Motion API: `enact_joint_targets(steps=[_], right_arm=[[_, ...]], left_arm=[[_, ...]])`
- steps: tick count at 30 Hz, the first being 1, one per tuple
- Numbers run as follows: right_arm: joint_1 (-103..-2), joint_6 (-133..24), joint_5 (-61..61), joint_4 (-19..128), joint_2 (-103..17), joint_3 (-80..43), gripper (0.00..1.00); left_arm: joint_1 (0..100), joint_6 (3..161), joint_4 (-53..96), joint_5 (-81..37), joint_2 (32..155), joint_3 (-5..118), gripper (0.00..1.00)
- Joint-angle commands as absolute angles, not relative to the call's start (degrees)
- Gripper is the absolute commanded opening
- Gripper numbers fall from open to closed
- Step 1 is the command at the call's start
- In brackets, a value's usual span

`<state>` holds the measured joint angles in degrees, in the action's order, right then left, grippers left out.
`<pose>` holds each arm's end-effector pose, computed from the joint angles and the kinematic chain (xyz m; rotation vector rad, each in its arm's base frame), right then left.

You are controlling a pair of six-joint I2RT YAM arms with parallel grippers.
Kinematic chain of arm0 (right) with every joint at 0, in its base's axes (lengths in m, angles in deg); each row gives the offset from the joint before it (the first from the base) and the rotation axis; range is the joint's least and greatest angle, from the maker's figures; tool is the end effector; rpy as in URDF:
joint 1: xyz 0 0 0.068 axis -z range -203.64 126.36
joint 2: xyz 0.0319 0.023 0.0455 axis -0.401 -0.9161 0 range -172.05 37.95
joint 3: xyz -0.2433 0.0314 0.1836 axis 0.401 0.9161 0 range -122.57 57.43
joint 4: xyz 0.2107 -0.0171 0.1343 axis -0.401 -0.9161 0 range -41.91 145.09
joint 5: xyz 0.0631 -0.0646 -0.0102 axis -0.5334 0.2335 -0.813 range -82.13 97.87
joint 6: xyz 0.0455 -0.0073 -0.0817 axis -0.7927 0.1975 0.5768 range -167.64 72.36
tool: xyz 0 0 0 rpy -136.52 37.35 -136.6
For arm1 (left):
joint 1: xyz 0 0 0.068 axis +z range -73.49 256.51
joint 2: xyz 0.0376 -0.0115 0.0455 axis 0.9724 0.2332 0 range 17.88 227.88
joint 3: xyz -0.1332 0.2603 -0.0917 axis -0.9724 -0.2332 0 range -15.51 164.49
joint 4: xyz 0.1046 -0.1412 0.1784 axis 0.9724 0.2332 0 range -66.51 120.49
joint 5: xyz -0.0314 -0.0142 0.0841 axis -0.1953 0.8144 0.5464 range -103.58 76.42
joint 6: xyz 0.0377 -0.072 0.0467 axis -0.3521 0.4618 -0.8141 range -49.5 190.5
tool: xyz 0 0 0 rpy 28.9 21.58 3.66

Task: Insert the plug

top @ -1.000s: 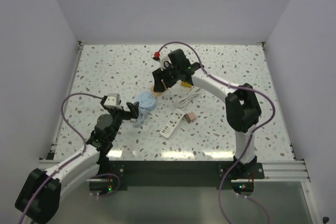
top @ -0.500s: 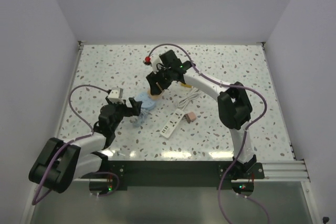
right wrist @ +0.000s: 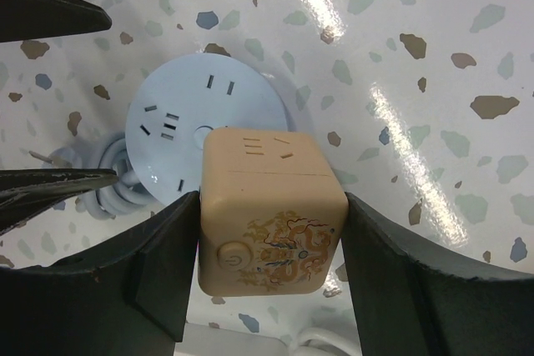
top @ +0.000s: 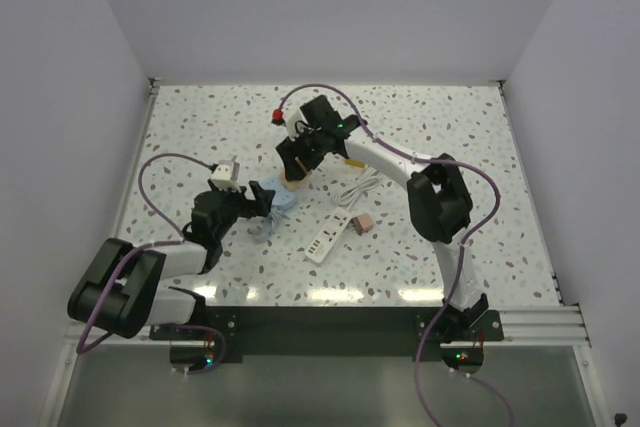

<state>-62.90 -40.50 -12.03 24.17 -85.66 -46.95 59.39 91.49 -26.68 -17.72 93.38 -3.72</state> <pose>0.3872 0.3537 0.2241 -1.1246 2.2226 0.6684 0.2430 -0.0812 0.1831 -0.0097 1.8395 -0.5358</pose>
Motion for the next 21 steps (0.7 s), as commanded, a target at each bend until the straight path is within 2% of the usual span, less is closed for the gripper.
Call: enact_joint_targets(steps=[1,21], right_arm=[[-63.1,-39.4,-11.6,22.8,-85.6,-50.4,0.00],[-64.1,-38.8,-10.5,18.7,-88.9,-54.1,0.00]], left_arm=[[60.1,91.9,-30.9,-19.3,94.1,-1.9,0.93],[60.2,92.7,-32.8,-24.4,100.8,-1.1,0.88]])
